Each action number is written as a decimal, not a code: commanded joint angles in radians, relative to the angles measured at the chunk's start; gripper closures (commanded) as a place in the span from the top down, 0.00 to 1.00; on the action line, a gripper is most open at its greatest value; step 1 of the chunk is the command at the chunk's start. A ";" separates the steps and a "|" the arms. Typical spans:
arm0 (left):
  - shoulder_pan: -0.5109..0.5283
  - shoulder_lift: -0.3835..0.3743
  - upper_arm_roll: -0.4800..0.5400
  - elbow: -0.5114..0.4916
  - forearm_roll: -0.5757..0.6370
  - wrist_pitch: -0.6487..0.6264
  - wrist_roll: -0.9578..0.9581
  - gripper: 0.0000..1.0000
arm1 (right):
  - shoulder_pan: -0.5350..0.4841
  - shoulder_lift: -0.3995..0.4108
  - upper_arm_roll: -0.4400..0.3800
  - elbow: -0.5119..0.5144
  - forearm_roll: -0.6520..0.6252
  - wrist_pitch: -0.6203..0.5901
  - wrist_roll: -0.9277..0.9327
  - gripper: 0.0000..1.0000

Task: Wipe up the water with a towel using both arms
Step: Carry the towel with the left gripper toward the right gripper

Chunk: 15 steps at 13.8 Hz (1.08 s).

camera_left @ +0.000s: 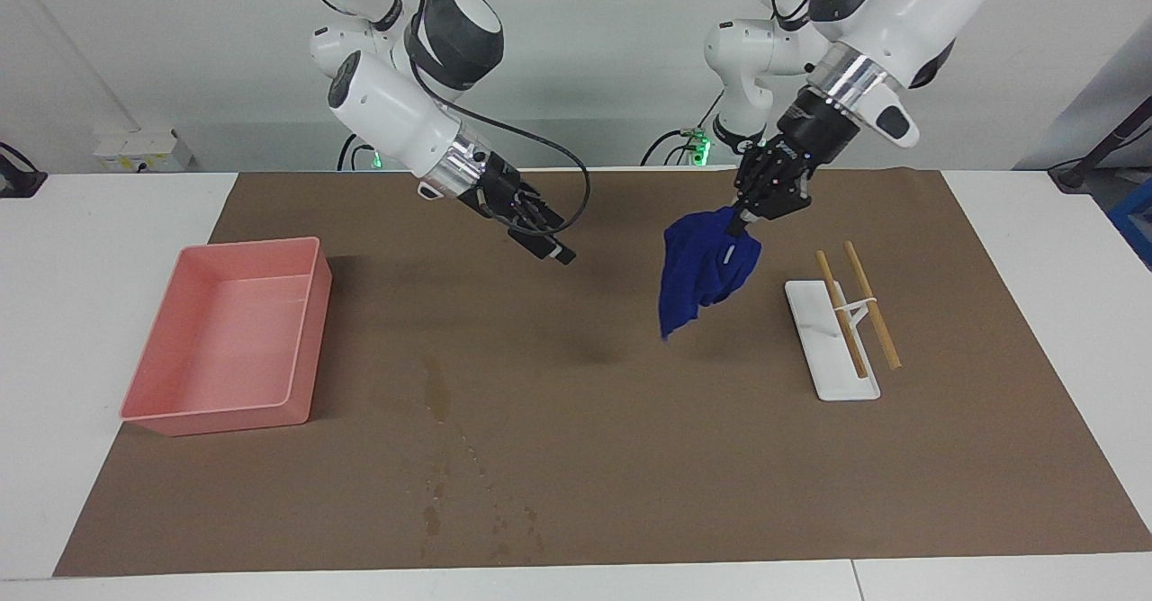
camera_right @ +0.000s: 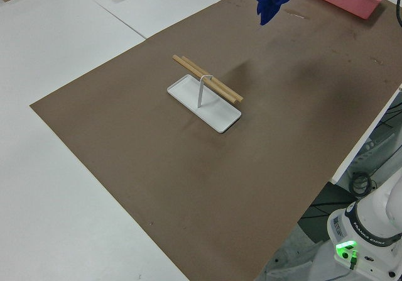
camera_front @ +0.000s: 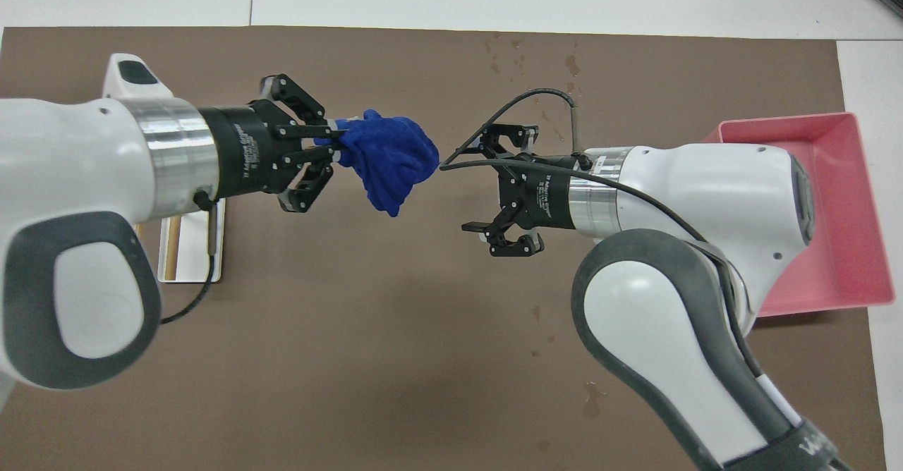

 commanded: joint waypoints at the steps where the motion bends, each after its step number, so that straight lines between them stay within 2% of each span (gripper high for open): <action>1: -0.103 -0.071 0.016 -0.111 -0.024 0.133 -0.042 0.00 | 0.013 -0.001 0.000 -0.010 0.033 0.029 0.021 1.00; 6: -0.143 -0.074 0.013 -0.119 -0.022 0.139 -0.081 0.00 | 0.038 0.005 0.000 -0.011 0.034 0.056 0.023 1.00; 11: -0.179 -0.120 0.011 -0.198 -0.021 0.136 -0.076 0.00 | 0.041 0.005 0.000 -0.010 0.034 0.056 0.024 1.00; 15: -0.196 -0.126 0.010 -0.206 -0.021 0.139 -0.078 0.00 | 0.041 0.005 0.000 -0.010 0.033 0.055 0.021 1.00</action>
